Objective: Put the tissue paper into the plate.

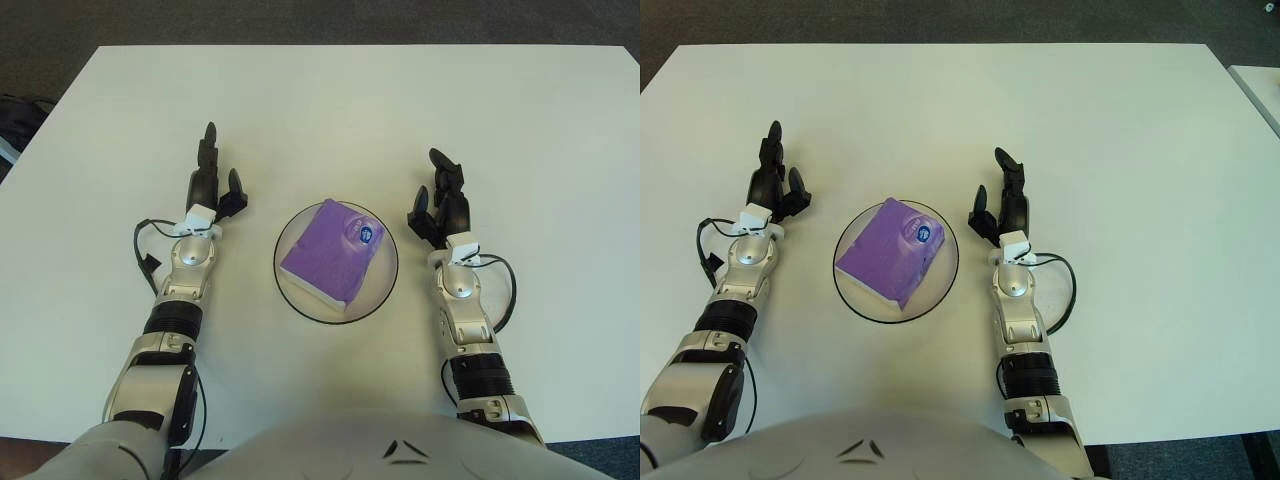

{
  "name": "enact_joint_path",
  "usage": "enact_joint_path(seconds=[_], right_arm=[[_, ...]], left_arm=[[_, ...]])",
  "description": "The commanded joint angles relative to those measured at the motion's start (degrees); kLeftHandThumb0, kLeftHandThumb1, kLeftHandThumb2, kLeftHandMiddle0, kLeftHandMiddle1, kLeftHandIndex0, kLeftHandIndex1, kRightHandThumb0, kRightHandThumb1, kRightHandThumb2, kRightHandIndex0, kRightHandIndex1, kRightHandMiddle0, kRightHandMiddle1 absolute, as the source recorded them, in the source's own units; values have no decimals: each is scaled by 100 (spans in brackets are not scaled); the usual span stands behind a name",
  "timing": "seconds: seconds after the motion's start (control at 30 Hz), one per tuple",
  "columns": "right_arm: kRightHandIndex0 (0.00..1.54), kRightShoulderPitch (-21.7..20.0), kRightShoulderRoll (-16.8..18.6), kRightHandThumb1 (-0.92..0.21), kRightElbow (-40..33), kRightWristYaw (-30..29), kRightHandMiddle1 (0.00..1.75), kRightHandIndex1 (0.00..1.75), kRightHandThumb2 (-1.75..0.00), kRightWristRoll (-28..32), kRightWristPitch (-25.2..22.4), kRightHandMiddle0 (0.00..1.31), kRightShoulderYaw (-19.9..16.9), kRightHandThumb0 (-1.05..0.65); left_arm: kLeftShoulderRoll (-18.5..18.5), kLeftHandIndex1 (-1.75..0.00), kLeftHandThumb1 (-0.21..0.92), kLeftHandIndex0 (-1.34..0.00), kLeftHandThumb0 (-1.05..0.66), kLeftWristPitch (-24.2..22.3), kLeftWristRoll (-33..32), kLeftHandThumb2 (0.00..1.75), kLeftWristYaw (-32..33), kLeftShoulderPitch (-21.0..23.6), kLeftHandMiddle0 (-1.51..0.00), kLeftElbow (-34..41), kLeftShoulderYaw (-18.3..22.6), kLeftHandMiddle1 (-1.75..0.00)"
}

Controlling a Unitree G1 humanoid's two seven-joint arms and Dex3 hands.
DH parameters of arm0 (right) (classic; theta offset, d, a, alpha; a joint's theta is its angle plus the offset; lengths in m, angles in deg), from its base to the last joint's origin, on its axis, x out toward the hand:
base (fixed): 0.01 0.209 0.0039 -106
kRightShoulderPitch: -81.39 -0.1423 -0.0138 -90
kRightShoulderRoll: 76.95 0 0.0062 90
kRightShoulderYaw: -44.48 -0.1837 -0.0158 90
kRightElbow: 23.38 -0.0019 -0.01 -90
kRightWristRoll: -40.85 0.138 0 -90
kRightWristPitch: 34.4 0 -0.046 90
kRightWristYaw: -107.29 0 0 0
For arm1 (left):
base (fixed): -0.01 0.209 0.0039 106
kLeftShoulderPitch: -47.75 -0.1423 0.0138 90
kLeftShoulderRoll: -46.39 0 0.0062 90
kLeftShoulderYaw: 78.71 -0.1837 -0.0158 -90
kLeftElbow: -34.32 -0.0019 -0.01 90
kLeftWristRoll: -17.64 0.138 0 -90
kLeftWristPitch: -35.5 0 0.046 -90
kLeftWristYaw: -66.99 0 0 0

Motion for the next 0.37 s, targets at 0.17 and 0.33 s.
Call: enact_joint_path(seconds=[0.17,0.33], right_arm=[[28,423,-56,-92,103,108,61,10,-82,68,-334,0,-18,-70],[29,453,-81,-92,111,112,62,11,-77,32,-304,0,-20,-70]], left_arm=[[377,-12,92,0,-79,-128,64,101,59,-1015,-6,-482,-108,-1],[378,-13,92,0,-79,-132,84,101,67,-1042,-7,-441,-120,-1]])
